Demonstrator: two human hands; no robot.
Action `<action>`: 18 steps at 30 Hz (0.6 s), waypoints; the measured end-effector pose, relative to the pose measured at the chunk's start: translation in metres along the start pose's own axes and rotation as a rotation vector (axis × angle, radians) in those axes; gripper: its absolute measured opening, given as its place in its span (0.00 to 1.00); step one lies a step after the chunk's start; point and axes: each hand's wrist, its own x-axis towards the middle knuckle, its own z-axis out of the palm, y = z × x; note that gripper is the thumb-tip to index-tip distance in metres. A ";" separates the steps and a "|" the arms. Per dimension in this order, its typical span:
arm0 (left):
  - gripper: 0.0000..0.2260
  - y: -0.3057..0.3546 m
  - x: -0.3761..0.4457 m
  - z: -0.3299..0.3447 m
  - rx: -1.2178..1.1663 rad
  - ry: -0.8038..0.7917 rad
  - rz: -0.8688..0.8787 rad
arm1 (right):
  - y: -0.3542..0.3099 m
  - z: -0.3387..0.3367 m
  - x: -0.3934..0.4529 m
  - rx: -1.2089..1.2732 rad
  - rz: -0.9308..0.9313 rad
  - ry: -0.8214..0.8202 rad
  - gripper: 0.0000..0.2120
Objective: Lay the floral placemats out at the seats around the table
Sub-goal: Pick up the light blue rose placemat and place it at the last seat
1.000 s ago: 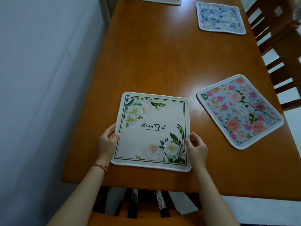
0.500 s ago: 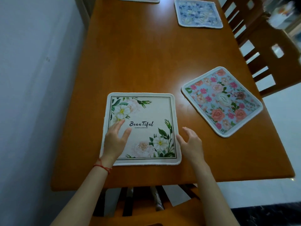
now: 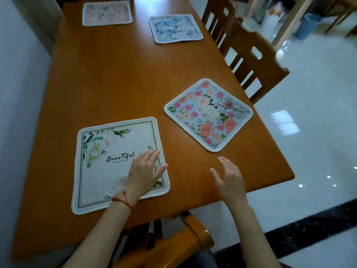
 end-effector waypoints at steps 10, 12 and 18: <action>0.34 0.129 0.027 0.060 0.132 -0.100 0.244 | 0.115 -0.061 -0.042 -0.023 0.152 0.161 0.23; 0.33 0.153 0.029 0.071 0.129 -0.116 0.287 | 0.139 -0.073 -0.052 -0.014 0.194 0.185 0.22; 0.29 0.210 0.036 0.101 0.160 -0.155 0.404 | 0.190 -0.098 -0.078 -0.006 0.316 0.255 0.21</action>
